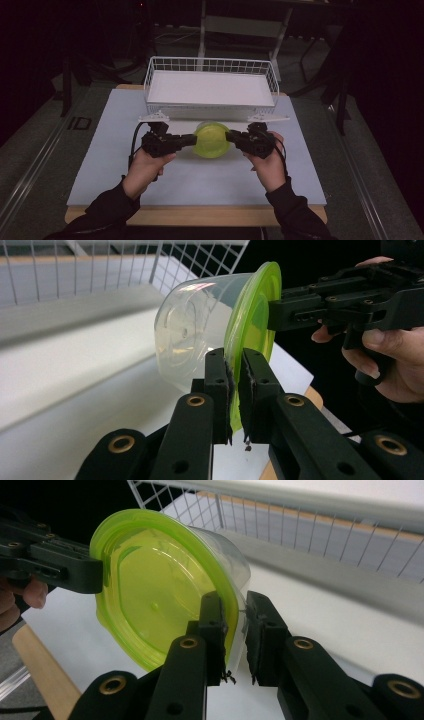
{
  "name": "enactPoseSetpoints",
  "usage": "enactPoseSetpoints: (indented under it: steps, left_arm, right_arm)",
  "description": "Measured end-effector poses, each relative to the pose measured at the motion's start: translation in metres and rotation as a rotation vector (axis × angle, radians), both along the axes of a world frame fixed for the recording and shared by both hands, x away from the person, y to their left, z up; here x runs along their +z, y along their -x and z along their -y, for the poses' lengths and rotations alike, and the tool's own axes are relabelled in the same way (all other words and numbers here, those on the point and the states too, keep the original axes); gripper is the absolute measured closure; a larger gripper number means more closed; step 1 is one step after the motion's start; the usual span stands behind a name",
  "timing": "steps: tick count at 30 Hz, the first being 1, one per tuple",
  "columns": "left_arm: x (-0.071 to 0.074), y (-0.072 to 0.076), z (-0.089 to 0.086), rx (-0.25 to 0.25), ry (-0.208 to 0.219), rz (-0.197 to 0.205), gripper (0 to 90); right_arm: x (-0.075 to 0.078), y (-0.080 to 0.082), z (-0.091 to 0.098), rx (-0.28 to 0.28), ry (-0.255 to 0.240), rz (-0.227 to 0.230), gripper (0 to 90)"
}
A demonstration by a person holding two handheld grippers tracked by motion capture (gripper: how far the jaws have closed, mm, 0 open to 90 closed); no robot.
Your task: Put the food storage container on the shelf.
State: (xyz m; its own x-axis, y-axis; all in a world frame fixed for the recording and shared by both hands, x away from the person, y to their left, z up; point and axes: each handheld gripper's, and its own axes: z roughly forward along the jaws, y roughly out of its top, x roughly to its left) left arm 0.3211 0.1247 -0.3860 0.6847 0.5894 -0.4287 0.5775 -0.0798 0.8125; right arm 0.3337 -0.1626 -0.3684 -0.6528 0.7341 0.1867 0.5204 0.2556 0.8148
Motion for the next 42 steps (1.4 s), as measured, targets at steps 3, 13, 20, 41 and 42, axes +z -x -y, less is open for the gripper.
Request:
enactPoseSetpoints:
  steps: [3, 13, 20, 41, 42]
  left_arm:
    - [0.010, -0.005, -0.001, 0.002, 0.011, 0.011, 83.7]
    - [0.041, -0.024, -0.003, 0.025, 0.021, 0.062, 83.4]
    - [0.055, -0.042, -0.004, 0.051, 0.032, 0.067, 83.1]
    - [0.061, -0.093, -0.010, 0.107, 0.021, 0.051, 76.8]
    - [0.061, -0.095, -0.010, 0.107, 0.018, 0.050, 75.9]
  right_arm:
    - [0.011, -0.005, -0.001, -0.006, -0.007, 0.001, 78.7]
    - [0.045, -0.024, -0.004, -0.028, -0.023, 0.017, 78.7]
    - [0.062, -0.037, -0.008, -0.037, -0.005, 0.023, 78.7]
    - [0.085, -0.102, -0.026, -0.048, 0.038, -0.068, 78.8]
    - [0.086, -0.104, -0.026, -0.049, 0.037, -0.076, 78.8]
